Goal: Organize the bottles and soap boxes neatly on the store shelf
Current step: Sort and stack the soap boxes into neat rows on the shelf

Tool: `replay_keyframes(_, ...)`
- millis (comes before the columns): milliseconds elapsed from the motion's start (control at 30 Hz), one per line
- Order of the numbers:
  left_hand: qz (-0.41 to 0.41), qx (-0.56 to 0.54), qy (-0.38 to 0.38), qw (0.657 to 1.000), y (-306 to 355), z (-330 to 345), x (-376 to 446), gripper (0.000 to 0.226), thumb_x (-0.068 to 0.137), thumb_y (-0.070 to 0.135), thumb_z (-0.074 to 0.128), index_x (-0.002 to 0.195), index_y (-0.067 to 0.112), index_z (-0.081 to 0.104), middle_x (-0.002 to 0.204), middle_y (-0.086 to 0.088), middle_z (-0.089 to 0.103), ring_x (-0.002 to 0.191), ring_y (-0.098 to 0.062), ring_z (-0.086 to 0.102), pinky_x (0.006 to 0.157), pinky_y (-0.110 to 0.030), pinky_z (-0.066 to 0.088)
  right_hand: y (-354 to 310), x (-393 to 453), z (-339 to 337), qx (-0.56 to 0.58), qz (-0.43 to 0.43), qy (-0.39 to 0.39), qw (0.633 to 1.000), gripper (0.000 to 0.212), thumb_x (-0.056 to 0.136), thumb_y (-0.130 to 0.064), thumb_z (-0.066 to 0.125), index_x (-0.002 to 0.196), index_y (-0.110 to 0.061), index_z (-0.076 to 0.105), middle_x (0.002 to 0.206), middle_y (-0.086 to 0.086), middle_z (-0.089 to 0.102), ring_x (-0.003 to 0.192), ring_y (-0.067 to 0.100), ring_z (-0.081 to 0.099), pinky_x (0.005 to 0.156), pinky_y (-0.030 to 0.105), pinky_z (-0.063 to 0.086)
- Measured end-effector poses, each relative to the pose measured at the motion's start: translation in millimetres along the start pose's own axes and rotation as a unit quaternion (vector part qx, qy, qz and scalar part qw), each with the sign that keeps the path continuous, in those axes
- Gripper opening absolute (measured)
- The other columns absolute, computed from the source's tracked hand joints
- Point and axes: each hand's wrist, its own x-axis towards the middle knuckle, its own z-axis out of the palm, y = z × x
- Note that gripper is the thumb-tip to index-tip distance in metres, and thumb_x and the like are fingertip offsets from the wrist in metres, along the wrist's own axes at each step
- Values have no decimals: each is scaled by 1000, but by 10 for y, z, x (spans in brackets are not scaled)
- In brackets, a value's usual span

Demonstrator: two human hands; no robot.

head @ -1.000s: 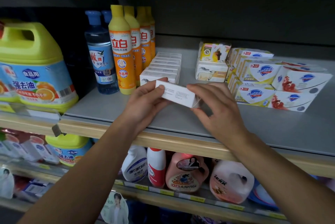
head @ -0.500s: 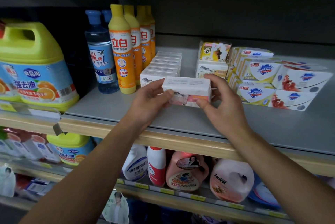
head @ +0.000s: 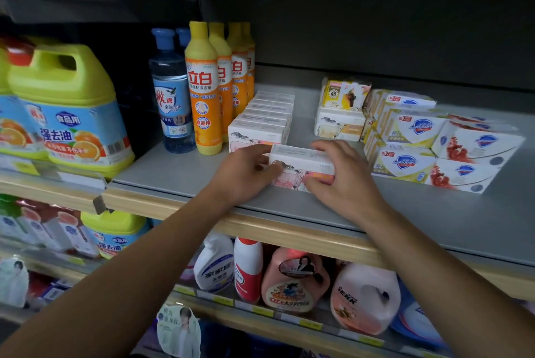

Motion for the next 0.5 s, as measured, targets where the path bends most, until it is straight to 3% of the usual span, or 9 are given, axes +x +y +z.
replay_keyframes(100,-7,137,0,991,-181,-198,-15,43,89,35,65,129,20,61,117,0,70,99,-15,64,84,-23,47,-50,130,-7,-73,-33,-41,996,50,78,-34,71,125,-24,58,120,-3,60,112,21,53,81,22,28)
replay_keyframes(200,7,247,-24,969,-388,-307,-64,35,91,48,56,109,20,66,97,-3,70,90,-22,63,81,-35,53,-102,255,-48,-89,-27,-97,991,48,80,-38,71,125,-28,59,119,-4,63,107,17,55,76,23,31)
replay_keyframes(267,22,283,-33,958,-466,-291,-69,44,92,58,46,99,19,65,98,-2,67,93,-22,60,84,-39,52,-122,323,-111,-65,-8,-110,992,48,78,-36,76,124,-30,61,117,-4,64,105,16,56,84,27,40)
replay_keyframes(400,21,322,-38,946,-536,-223,-14,67,87,69,26,120,24,62,130,3,60,122,-22,51,103,-40,42,-138,497,-234,-25,16,-24,999,49,77,-31,79,124,-31,62,110,-11,59,103,13,54,88,29,42)
replay_keyframes(500,-2,308,-44,950,-573,-213,9,66,86,70,29,130,29,56,140,5,52,131,-23,41,108,-43,35,-203,778,-231,-2,17,35,999,49,78,-29,77,124,-31,61,115,-9,60,105,13,55,91,31,45)
